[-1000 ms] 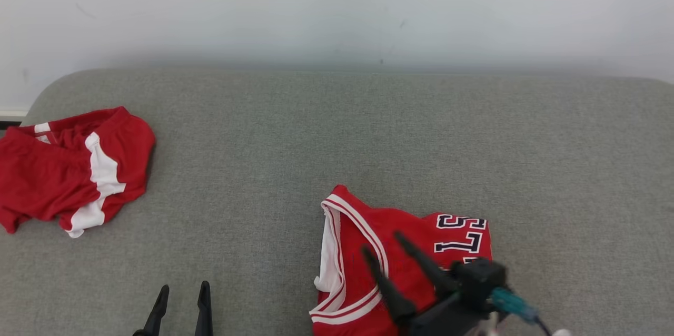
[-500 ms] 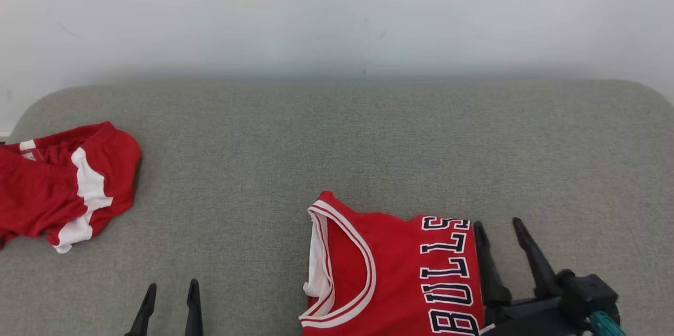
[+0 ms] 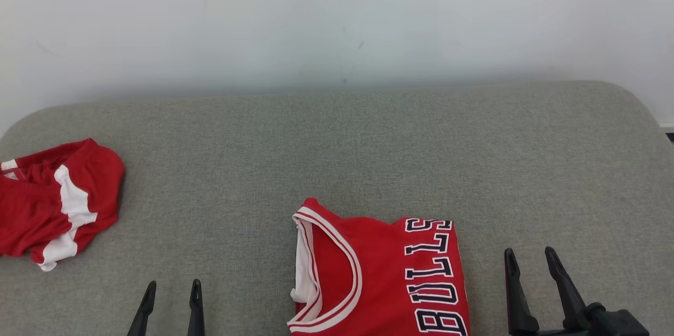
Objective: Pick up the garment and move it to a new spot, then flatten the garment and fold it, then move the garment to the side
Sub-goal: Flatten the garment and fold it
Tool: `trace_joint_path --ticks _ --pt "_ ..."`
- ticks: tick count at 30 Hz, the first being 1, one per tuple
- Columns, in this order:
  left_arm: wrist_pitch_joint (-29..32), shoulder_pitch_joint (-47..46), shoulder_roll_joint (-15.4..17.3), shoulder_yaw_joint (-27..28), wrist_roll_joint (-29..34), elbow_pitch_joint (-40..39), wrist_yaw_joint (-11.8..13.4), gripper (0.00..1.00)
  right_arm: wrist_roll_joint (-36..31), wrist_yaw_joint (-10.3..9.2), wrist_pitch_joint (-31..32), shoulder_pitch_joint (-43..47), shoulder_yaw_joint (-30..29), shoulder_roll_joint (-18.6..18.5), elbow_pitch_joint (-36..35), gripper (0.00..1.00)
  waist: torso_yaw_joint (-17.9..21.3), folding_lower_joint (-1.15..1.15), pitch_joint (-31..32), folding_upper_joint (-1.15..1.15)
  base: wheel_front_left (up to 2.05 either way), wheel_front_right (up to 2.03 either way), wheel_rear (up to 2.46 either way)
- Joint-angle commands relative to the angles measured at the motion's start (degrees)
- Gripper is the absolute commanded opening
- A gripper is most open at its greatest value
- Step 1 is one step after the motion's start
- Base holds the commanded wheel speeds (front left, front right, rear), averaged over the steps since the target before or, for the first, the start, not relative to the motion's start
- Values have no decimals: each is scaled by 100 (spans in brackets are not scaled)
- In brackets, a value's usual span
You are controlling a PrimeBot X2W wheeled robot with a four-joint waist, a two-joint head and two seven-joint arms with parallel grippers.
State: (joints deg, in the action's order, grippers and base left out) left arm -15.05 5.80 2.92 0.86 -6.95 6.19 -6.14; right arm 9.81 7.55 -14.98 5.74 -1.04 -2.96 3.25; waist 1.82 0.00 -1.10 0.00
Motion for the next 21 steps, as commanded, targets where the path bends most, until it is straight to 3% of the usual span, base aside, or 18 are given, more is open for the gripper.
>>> trace_joint_path --ticks 1,21 --pt "-21 77 -6 -9 51 -28 -25 100 -27 -15 -23 69 5 14 14 100 23 0 17 0 0 0 0" --pt "-21 218 -5 -172 169 84 7 100 -136 -15 -24 19 100 14 363 100 -21 0 32 0 0 0 0"
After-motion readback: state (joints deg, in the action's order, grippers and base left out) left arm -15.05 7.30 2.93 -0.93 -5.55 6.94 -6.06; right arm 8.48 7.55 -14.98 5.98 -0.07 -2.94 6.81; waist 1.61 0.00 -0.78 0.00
